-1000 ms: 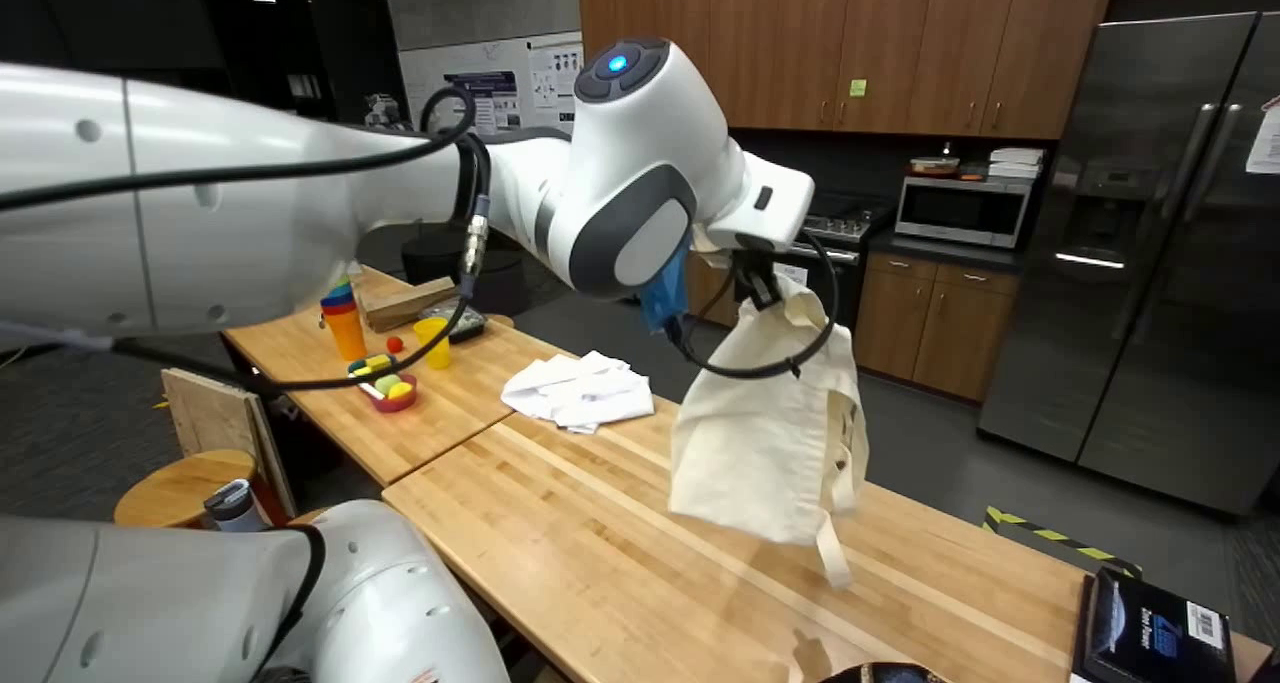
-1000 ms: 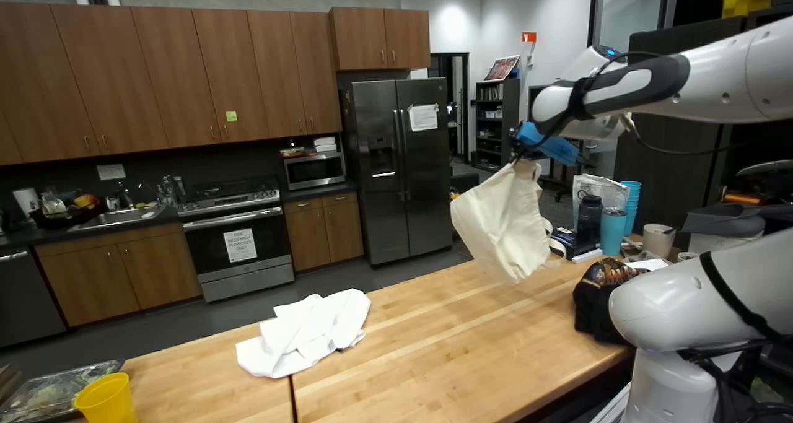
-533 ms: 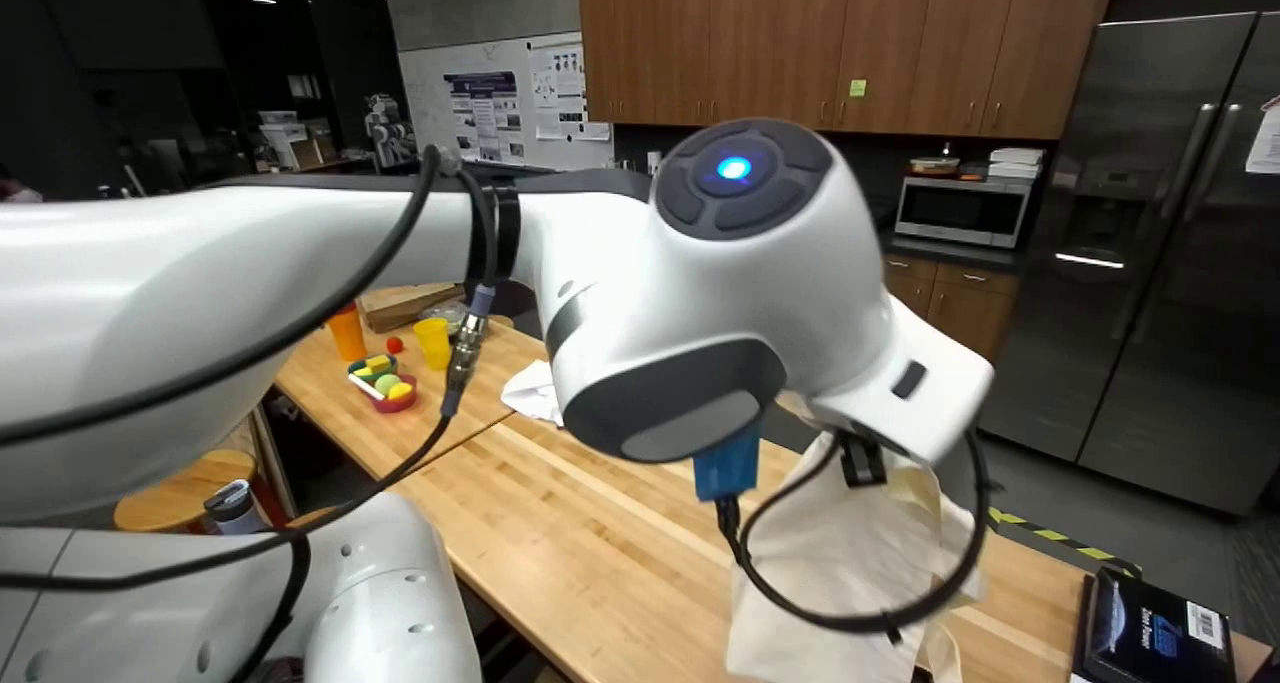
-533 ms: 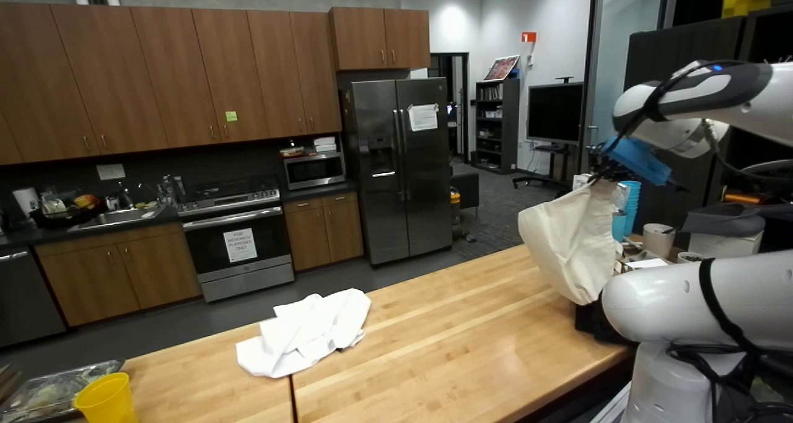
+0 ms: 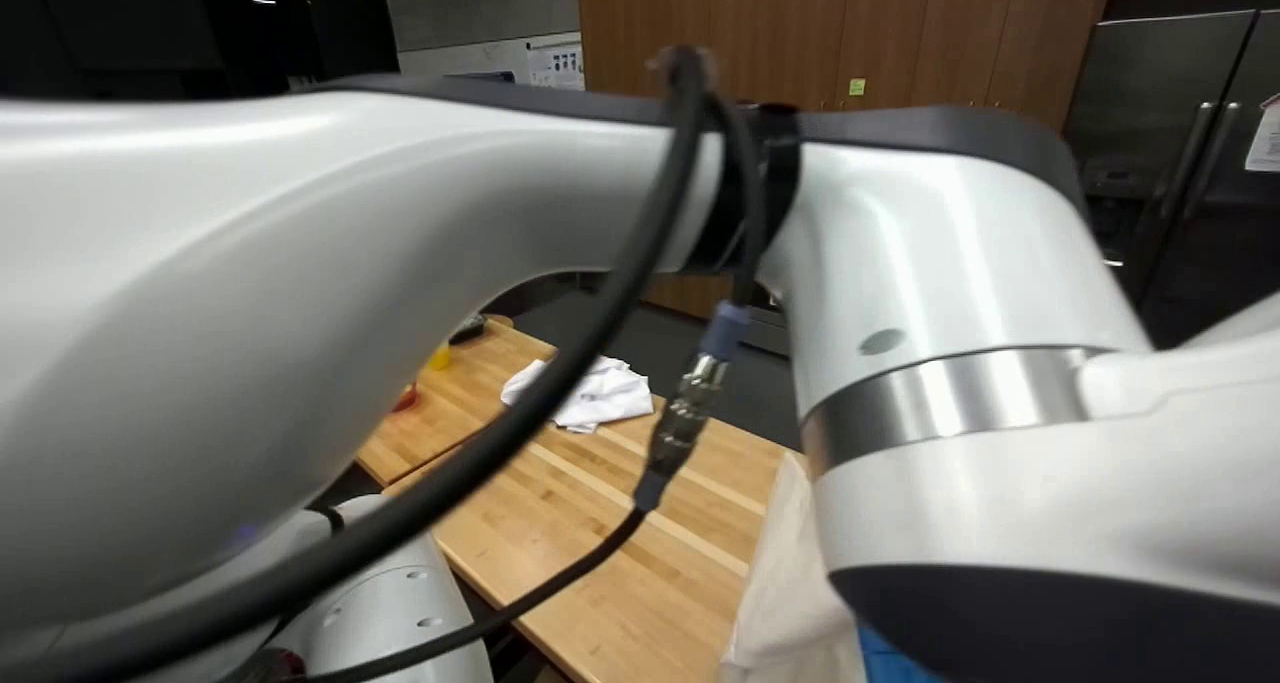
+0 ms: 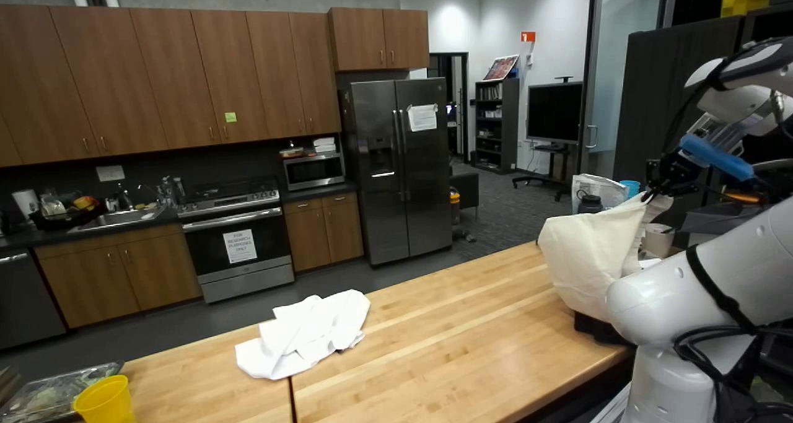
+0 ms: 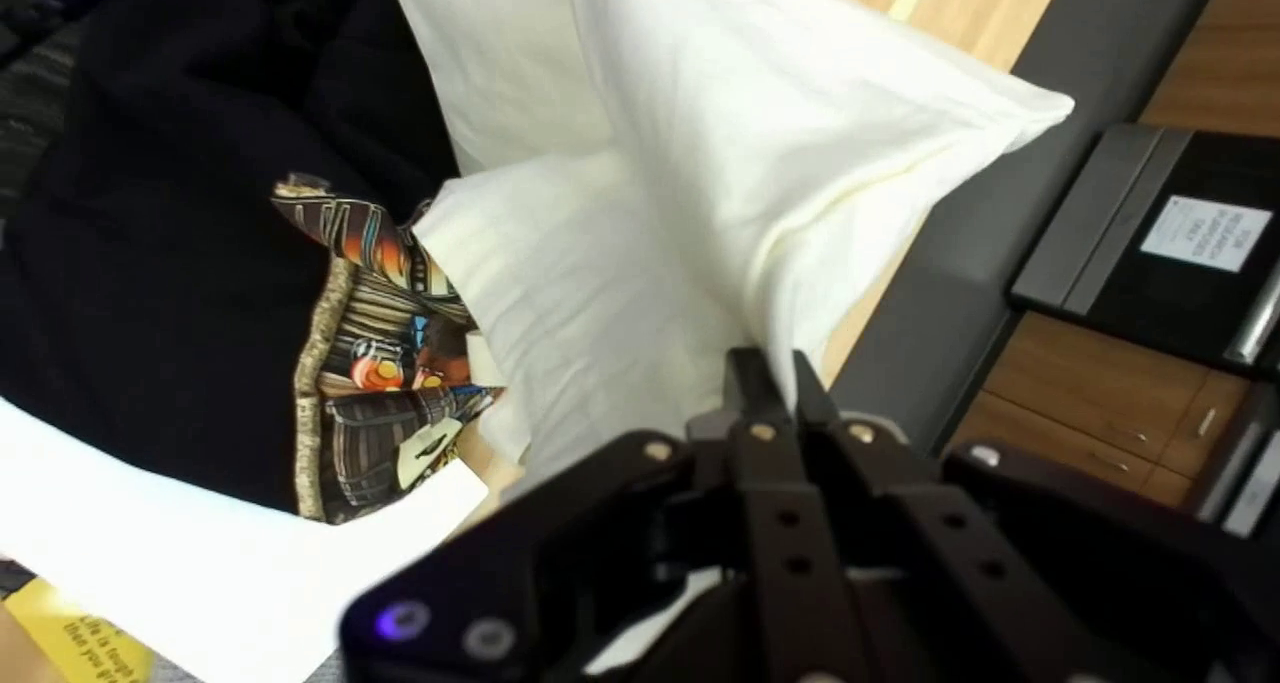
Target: Move the bag and the white towel to the right
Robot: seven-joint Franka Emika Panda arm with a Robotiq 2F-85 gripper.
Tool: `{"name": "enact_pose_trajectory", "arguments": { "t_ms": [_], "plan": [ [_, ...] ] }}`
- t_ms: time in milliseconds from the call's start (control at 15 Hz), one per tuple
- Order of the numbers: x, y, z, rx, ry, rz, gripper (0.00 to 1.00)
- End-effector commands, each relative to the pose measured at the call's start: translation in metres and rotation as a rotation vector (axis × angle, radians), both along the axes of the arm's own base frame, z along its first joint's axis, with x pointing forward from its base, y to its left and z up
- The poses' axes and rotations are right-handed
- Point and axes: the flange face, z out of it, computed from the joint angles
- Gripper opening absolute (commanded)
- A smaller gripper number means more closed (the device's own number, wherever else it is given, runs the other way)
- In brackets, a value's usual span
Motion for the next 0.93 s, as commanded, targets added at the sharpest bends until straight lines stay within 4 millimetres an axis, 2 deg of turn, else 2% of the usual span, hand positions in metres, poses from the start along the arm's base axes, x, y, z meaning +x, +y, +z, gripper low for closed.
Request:
{"name": "enact_pose_trajectory", "arguments": {
  "t_ms": [0,267,467,600,867],
  "plan": [
    [0.052,-0.027,-0.007,0.071,0.156,0.095,0.01],
    [0.118,-0.021,-0.029,0.111,0.318,0.221,0.01],
    [0.152,-0.008,-0.047,0.134,0.443,0.332,0.01],
    [0.163,0.006,-0.06,0.149,0.524,0.412,0.01],
    [0.172,0.042,-0.084,0.175,0.664,0.591,0.01]
  ]
}}
